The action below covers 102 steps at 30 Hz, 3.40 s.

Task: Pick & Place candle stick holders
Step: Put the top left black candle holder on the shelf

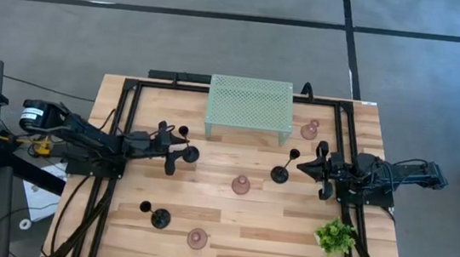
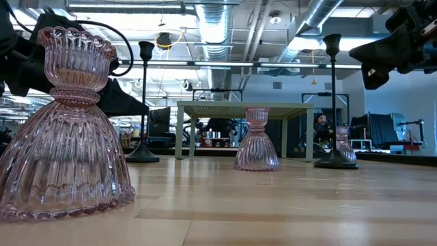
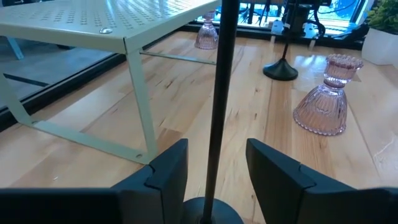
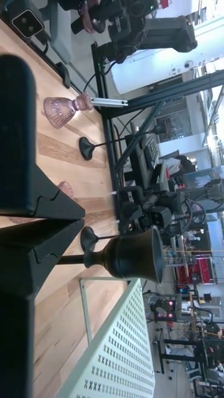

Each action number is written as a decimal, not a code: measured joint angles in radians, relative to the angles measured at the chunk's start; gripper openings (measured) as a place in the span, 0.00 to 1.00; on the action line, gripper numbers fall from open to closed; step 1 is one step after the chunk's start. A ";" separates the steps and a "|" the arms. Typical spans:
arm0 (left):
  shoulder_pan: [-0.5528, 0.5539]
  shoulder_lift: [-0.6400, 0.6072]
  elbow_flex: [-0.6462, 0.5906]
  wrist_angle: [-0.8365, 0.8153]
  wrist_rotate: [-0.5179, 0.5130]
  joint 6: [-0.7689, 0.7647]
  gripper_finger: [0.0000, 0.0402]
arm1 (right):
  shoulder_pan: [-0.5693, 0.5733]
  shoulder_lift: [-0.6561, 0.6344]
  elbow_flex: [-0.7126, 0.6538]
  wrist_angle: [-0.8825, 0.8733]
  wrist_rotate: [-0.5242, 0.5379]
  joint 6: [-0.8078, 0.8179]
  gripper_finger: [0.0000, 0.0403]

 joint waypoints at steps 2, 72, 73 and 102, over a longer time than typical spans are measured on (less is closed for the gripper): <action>0.000 0.006 0.000 0.004 0.000 0.000 0.37 | 0.000 0.000 0.000 0.001 0.000 0.000 0.00; -0.025 -0.112 0.442 -0.709 0.056 -0.145 0.03 | 0.000 0.000 0.000 -0.001 0.000 0.000 0.00; -0.031 -0.123 0.458 -0.717 0.068 -0.144 0.03 | 0.000 0.000 0.000 -0.001 0.000 0.000 0.00; 0.416 0.262 1.102 -0.760 0.459 0.164 0.03 | 0.000 0.000 0.000 0.000 -0.003 0.008 0.00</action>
